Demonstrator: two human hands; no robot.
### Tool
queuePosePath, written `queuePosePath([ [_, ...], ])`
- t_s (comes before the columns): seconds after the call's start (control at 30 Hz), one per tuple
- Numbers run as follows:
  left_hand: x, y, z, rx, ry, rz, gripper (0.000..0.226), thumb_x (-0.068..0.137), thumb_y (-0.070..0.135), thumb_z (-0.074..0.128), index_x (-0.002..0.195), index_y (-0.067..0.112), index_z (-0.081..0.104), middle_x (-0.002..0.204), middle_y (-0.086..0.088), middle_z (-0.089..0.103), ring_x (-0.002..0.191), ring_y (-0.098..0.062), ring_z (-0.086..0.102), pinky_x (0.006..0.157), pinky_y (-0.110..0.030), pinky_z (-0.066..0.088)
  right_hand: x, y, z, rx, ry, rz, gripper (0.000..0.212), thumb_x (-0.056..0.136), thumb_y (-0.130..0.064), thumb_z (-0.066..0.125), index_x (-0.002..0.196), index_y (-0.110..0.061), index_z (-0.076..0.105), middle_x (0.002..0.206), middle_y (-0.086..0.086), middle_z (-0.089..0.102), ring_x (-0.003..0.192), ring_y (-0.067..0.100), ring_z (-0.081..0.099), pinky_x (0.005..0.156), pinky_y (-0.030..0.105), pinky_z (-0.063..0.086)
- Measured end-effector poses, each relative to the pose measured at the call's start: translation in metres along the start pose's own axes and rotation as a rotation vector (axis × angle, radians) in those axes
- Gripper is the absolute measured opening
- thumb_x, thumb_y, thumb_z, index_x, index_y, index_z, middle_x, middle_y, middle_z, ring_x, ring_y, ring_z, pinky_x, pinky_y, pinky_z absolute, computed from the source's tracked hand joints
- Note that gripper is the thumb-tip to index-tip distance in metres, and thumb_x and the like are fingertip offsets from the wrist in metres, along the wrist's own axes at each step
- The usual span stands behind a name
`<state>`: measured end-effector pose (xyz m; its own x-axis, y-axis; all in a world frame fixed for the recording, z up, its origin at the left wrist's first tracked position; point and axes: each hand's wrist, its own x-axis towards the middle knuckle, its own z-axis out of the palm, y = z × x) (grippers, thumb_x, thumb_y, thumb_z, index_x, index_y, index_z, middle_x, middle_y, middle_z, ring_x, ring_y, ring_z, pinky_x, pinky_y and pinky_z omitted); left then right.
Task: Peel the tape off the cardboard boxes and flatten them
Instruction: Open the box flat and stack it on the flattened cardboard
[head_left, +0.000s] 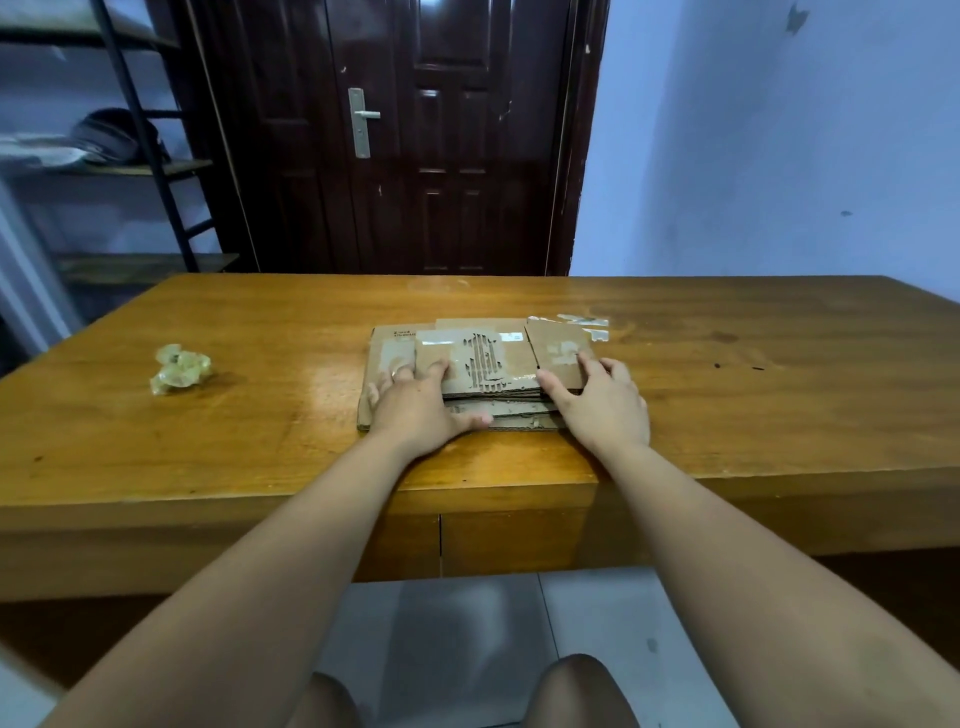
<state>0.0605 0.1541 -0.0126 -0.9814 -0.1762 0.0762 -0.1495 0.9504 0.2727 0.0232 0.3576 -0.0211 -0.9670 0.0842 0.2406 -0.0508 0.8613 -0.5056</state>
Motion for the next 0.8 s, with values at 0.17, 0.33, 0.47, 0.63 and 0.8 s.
queuePosePath([
  [0.17,-0.003,-0.005,0.006,0.064,0.094,0.059,0.102,0.069,0.084,0.045,0.151,0.031,0.017,0.153,-0.012,0.03,0.141,-0.034,0.026,0.115,-0.049,0.018,-0.001,-0.002,0.0,-0.033,0.007,0.0,0.068,0.092,-0.065,0.039,0.149,-0.028,0.033,0.157,0.01,0.024,0.141,0.031,0.029,0.113,0.047,0.027],
  [0.33,-0.004,-0.004,0.011,0.052,0.158,0.102,0.095,0.072,0.082,0.043,0.149,0.029,0.021,0.149,-0.006,0.037,0.139,-0.029,0.03,0.115,-0.057,0.014,-0.001,0.0,0.001,0.018,0.008,0.016,0.059,0.096,-0.055,0.04,0.147,-0.027,0.037,0.159,0.009,0.023,0.146,0.029,0.018,0.113,0.048,0.027],
  [0.47,-0.006,-0.006,0.01,0.056,0.171,-0.056,0.109,0.063,0.092,0.035,0.15,0.032,0.011,0.155,-0.01,0.027,0.144,-0.037,0.019,0.111,-0.062,0.013,-0.002,0.001,0.0,0.042,0.057,-0.003,0.061,0.095,-0.06,0.038,0.147,-0.028,0.037,0.159,0.008,0.023,0.147,0.028,0.012,0.114,0.049,0.023],
  [0.63,-0.005,-0.011,0.013,-0.046,0.326,-0.067,0.095,0.077,0.084,0.022,0.149,0.022,0.021,0.147,-0.012,0.039,0.133,-0.033,0.04,0.107,-0.054,0.032,-0.006,-0.002,-0.001,0.057,0.156,-0.055,0.065,0.093,-0.065,0.036,0.147,-0.029,0.035,0.16,0.007,0.019,0.148,0.026,0.004,0.116,0.051,0.019],
  [0.8,0.001,-0.016,0.017,-0.265,0.36,0.029,0.074,0.088,0.067,0.038,0.144,0.018,0.032,0.142,-0.009,0.044,0.13,-0.027,0.042,0.107,-0.05,0.035,-0.009,-0.004,-0.002,0.033,0.196,-0.088,0.06,0.094,-0.06,0.04,0.145,-0.027,0.037,0.16,0.01,0.014,0.148,0.029,0.003,0.117,0.052,0.014],
])
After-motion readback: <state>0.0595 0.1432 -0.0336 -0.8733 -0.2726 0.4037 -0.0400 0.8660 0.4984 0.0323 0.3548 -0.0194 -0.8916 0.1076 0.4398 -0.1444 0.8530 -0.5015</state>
